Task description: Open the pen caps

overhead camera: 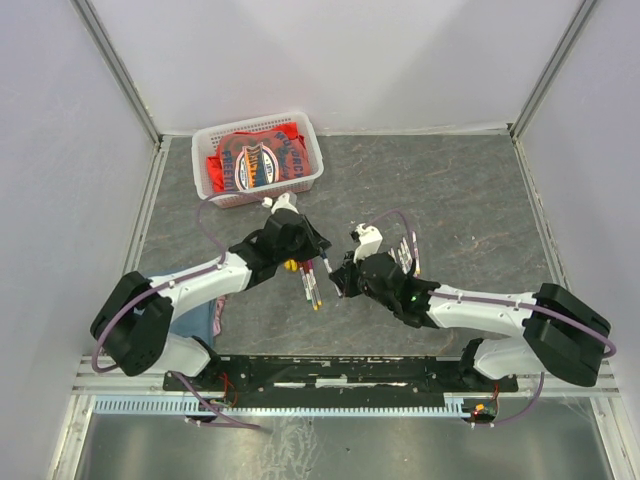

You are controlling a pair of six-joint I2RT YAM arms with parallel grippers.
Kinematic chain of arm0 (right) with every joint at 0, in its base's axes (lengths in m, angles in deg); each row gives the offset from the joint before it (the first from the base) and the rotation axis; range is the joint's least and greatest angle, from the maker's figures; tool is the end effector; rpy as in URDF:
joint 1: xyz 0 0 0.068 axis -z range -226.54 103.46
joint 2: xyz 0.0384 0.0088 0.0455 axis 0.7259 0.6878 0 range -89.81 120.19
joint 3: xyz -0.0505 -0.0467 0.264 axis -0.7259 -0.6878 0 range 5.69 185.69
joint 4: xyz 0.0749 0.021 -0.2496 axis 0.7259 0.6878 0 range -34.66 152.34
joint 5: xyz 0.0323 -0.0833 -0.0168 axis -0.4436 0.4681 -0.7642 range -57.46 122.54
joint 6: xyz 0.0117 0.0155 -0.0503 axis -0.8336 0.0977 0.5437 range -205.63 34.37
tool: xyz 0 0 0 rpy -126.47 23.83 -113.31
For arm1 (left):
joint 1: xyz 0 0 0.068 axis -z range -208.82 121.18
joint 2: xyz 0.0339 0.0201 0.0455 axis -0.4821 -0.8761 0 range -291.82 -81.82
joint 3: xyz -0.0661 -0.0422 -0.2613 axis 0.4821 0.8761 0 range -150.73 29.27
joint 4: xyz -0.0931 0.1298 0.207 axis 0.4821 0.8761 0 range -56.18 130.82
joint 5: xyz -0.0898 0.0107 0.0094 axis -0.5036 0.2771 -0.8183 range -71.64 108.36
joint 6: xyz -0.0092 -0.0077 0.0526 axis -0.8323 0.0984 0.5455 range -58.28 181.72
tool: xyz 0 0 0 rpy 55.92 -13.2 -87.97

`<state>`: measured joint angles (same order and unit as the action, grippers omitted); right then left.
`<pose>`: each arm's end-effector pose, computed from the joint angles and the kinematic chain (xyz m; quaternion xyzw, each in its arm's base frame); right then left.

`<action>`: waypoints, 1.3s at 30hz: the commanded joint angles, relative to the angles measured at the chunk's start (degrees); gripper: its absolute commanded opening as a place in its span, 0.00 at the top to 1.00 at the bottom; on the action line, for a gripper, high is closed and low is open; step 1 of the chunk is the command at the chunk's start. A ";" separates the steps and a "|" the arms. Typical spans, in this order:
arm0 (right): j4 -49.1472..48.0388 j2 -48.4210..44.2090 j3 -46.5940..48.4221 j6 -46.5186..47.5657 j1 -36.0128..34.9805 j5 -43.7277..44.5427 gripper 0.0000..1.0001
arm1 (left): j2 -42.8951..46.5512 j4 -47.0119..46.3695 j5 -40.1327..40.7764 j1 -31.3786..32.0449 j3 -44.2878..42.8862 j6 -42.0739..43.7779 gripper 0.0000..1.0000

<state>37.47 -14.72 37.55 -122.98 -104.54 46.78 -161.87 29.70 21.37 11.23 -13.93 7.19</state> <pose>0.1503 0.2242 0.1981 -0.0852 0.8368 0.3217 0.4347 0.2298 -0.1907 0.2153 -0.1230 0.8688 -0.3364 0.3419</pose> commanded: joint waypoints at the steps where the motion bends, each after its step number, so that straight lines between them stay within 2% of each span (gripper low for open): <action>1: 7.48 1.67 1.74 2.46 -0.11 3.52 0.99 | -1.27 1.21 8.99 0.64 -6.48 2.35 0.97; 9: 8.88 5.41 3.06 2.77 -1.94 8.04 0.99 | -6.21 4.46 15.93 2.93 -13.40 2.27 0.97; 15: 11.50 7.00 4.18 2.76 -2.84 12.67 0.99 | -10.60 14.11 22.70 4.40 -22.99 2.14 0.97; 25: 14.20 7.95 5.11 3.48 -3.70 17.01 0.99 | -14.94 20.12 29.42 4.64 -29.50 2.51 0.97; 28: 12.46 6.65 3.72 3.13 -3.70 15.52 0.99 | -15.17 18.96 28.54 4.68 -29.59 3.65 0.97; 34: 9.50 2.34 0.80 2.05 -3.58 12.44 0.99 | -11.33 11.24 25.17 4.61 -23.13 7.83 0.97; 39: 11.47 -2.22 0.03 1.42 -3.17 12.89 0.99 | -10.32 14.02 25.40 4.58 -22.90 12.55 0.97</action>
<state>49.82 -12.25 37.81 -120.64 -108.10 59.41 -175.73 45.31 46.22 15.82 -36.66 13.75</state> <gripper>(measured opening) 0.124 0.232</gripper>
